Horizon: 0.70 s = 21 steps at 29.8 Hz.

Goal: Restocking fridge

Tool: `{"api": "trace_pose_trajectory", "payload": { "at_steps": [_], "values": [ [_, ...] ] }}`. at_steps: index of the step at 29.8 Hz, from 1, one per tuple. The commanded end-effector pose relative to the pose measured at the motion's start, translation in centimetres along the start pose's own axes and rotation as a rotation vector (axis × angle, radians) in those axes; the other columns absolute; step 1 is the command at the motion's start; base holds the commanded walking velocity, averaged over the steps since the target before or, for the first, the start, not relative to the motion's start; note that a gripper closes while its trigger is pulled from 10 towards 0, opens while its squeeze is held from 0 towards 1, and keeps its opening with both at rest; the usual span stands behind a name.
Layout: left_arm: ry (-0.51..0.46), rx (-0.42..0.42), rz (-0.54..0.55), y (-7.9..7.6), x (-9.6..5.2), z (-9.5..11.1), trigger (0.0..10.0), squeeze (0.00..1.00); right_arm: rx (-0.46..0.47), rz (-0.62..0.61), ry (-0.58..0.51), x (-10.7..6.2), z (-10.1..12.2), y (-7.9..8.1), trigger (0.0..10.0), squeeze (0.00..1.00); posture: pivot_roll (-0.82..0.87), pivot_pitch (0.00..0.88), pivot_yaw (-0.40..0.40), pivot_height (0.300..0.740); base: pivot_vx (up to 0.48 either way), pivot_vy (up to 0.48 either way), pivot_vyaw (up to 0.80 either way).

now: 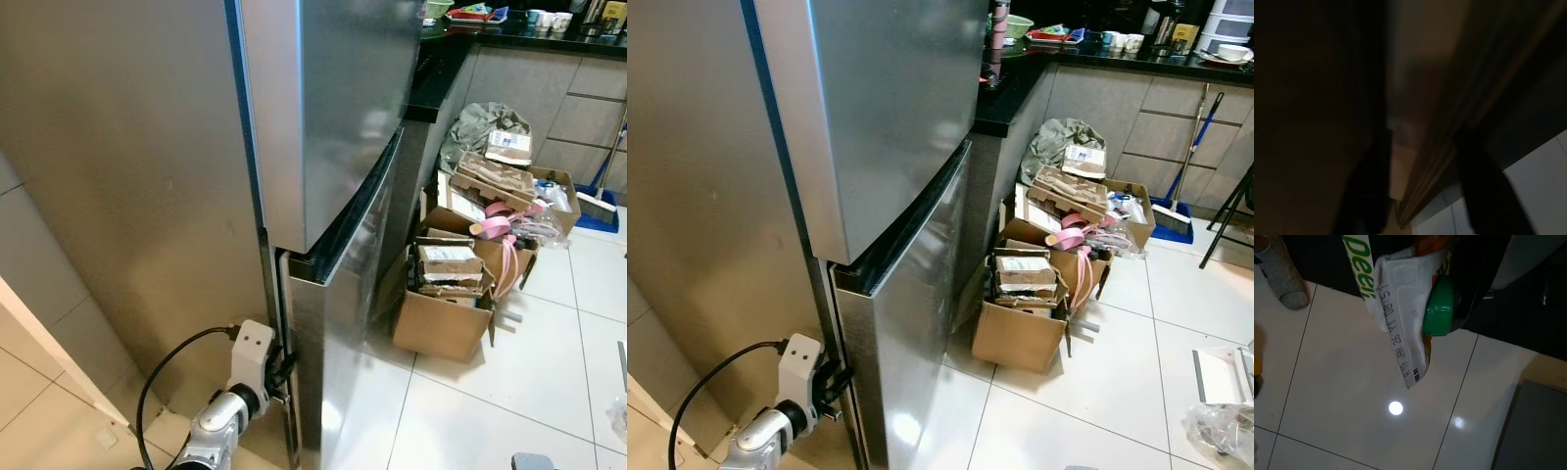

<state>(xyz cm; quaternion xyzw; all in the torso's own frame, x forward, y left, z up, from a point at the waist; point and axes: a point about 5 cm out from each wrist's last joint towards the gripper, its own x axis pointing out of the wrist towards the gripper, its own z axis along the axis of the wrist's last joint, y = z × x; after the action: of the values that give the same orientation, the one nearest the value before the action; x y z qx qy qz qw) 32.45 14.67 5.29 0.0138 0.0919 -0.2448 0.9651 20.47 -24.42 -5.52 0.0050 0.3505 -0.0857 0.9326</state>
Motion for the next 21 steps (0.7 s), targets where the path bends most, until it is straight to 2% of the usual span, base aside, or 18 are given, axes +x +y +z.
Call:
{"api": "trace_pose_trajectory", "payload": {
  "at_steps": [1,3,6,7,8,10,11,12,13,15,17,20,21],
  "values": [
    [0.013,-0.016,-0.076,-1.2,0.8,0.2,10.0,1.00,0.006,-0.017,0.017,-0.2,-0.6,-0.5,10.0,0.00,-0.14,0.143,-0.007,0.740,0.000,0.000,0.00],
    [0.053,-0.060,-0.182,-2.3,0.9,-0.3,10.0,1.00,0.006,-0.016,0.019,-0.2,-0.6,-0.5,10.0,0.00,-0.13,0.143,-0.010,0.740,0.000,0.000,0.00],
    [0.104,-0.235,-0.572,-5.7,0.5,-0.6,10.0,1.00,0.006,-0.014,0.020,-0.2,-0.6,-0.5,10.0,0.00,-0.13,0.143,-0.011,0.740,0.000,0.000,0.00],
    [0.111,-0.272,-0.686,-6.6,0.1,-0.4,10.0,0.93,0.006,-0.014,0.020,-0.2,-0.6,-0.5,10.0,0.00,-0.13,0.143,-0.009,0.740,0.000,0.000,0.00],
    [0.115,-0.302,-0.767,-7.2,-0.1,-0.2,10.0,0.69,0.006,-0.013,0.020,-0.2,-0.6,-0.5,10.0,0.00,-0.13,0.143,-0.009,0.740,0.000,0.000,0.00],
    [0.117,-0.317,-0.807,-7.5,-0.3,-0.1,10.0,0.69,0.006,-0.013,0.020,-0.2,-0.6,-0.5,10.0,0.00,-0.13,0.143,-0.009,0.740,0.000,0.000,0.00],
    [0.116,-0.340,-0.854,-8.0,-0.4,0.2,10.0,0.11,0.007,-0.013,0.020,-0.2,-0.6,-0.5,10.0,0.00,-0.13,0.143,-0.009,0.740,0.000,0.000,0.00],
    [0.118,-0.373,-0.912,-8.5,-0.7,0.5,10.0,0.00,0.008,-0.012,0.019,-0.2,-0.6,-0.4,10.0,0.00,-0.13,0.143,-0.009,0.740,0.000,0.000,0.00],
    [0.118,-0.373,-0.912,-8.5,-0.7,0.5,10.0,0.00,0.008,-0.012,0.019,-0.2,-0.6,-0.4,10.0,0.00,-0.13,0.143,-0.009,0.740,0.000,0.000,0.00],
    [0.130,-0.400,-0.981,-9.0,-1.0,0.7,10.0,0.00,0.009,-0.012,0.019,-0.2,-0.6,-0.4,10.0,0.00,-0.13,0.144,-0.006,0.740,0.000,0.000,0.00],
    [0.140,-0.391,-0.987,-9.0,-1.1,0.6,10.0,0.00,0.010,-0.012,0.018,-0.2,-0.6,-0.4,10.0,0.00,-0.13,0.144,-0.006,0.740,0.000,0.000,0.00],
    [0.157,-0.365,-0.955,-8.6,-1.3,0.1,10.0,0.00,0.010,-0.011,0.019,-0.2,-0.6,-0.3,10.0,0.00,-0.13,0.142,-0.003,0.740,0.000,0.000,0.00],
    [0.173,-0.336,-0.861,-7.7,-1.5,-0.4,10.0,0.00,-0.003,-0.006,0.018,-0.2,-0.5,-0.3,10.0,0.00,-0.13,0.142,-0.002,0.740,0.000,0.000,0.00]
  ]
}}
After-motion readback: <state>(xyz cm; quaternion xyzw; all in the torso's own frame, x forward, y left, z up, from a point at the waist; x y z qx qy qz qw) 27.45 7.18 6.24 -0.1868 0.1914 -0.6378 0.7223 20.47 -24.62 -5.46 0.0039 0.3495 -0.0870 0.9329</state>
